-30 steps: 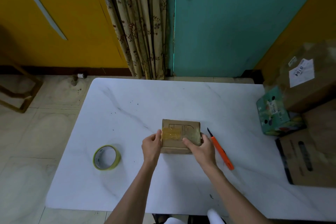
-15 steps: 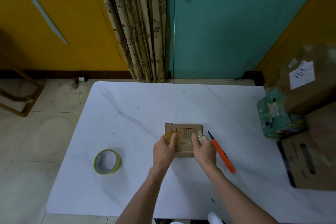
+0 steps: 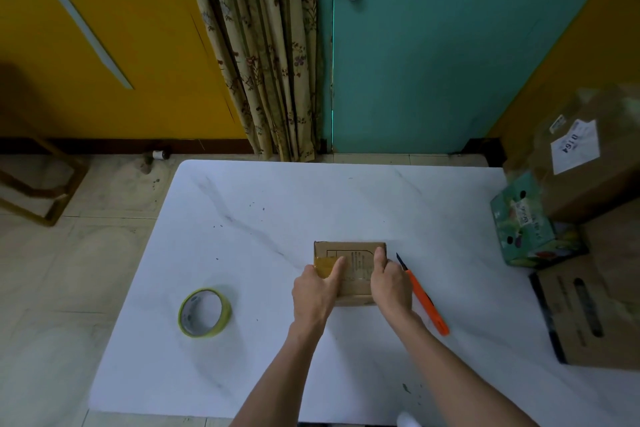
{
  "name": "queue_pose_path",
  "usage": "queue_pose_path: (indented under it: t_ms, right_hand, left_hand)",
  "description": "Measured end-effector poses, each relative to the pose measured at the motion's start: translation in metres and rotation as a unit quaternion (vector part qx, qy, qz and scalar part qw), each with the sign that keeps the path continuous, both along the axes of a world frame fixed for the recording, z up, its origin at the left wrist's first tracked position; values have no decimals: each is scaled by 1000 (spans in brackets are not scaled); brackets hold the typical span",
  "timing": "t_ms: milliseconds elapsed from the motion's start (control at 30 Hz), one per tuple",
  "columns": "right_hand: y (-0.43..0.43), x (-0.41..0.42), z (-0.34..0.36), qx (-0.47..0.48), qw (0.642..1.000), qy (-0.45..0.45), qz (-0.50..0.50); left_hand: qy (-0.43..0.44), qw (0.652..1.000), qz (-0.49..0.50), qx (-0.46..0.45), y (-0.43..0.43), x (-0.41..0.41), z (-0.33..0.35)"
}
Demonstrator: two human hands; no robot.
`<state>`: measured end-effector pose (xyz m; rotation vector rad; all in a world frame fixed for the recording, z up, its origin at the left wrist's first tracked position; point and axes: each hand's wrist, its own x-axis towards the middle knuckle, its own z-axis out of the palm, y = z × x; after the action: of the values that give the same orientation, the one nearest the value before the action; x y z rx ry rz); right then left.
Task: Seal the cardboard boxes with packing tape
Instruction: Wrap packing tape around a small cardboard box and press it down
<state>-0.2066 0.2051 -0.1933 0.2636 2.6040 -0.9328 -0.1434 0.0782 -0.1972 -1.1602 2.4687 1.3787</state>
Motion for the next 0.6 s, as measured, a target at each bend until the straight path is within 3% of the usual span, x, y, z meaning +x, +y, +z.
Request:
queue_pose_path:
  t_ms: [200,400,500,600]
  right_hand:
    - [3,2,3,-20,999,27,9]
    - [13,21,5,-173,984,-43,3]
    - [14,25,3,-187,981,-49,-24]
    - [16,25,4,-161,986,-36,-19]
  left_hand:
    - [-2,1000,-27,2,-8,-2,-3]
    - [23,997,-25,73,-12,6,-3]
    - [53,992,-42,107,-2,14,0]
    - [57,995,-38,76,1,15,4]
